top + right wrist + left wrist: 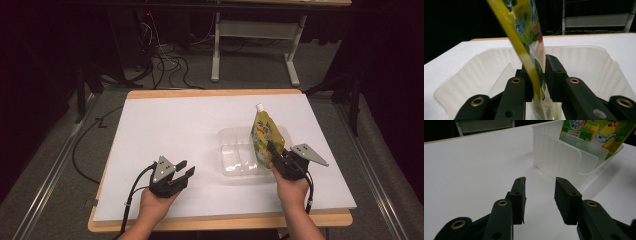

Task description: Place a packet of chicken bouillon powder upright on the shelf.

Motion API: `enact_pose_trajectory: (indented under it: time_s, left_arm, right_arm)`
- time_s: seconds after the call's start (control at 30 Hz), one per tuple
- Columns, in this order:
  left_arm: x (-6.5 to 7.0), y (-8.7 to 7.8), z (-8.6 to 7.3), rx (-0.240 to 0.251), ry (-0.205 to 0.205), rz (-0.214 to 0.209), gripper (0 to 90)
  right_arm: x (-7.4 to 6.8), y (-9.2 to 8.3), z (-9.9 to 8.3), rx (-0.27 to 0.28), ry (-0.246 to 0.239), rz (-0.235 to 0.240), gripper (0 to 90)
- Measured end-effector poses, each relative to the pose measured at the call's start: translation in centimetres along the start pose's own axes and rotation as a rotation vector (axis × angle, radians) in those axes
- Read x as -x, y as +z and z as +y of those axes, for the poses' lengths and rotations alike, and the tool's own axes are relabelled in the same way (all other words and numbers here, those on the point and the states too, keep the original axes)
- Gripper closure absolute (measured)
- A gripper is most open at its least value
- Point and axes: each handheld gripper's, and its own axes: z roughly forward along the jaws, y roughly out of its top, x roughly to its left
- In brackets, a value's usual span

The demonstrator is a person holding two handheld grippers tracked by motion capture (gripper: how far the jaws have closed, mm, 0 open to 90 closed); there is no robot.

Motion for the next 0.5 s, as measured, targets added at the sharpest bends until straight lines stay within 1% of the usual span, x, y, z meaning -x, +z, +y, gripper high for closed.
enact_pose_trajectory:
  time_s: [0.1,0.13,0.3,0.4,0.5]
  left_arm:
    - [-0.1,-0.1,0.0,0.001,-0.005,0.004,59.2]
    - [-0.2,0.0,0.0,0.003,-0.008,0.005,58.8]
    - [-0.5,-0.1,0.1,0.002,-0.018,0.008,56.8]
    - [-0.7,-0.2,0.2,0.005,-0.02,0.017,55.7]
    - [-0.9,-0.1,0.2,0.01,-0.032,0.015,54.7]
  right_arm:
    - [-0.1,0.1,-0.1,-0.016,-0.007,0.01,73.1]
    - [-0.1,0.1,-0.1,-0.021,-0.008,0.01,70.1]
    - [0.1,-0.2,0.2,-0.029,-0.016,0.055,53.8]
    - [0.0,-0.8,0.6,-0.024,-0.048,0.076,44.5]
    - [0.1,-1.6,0.8,-0.019,-0.068,0.104,38.2]
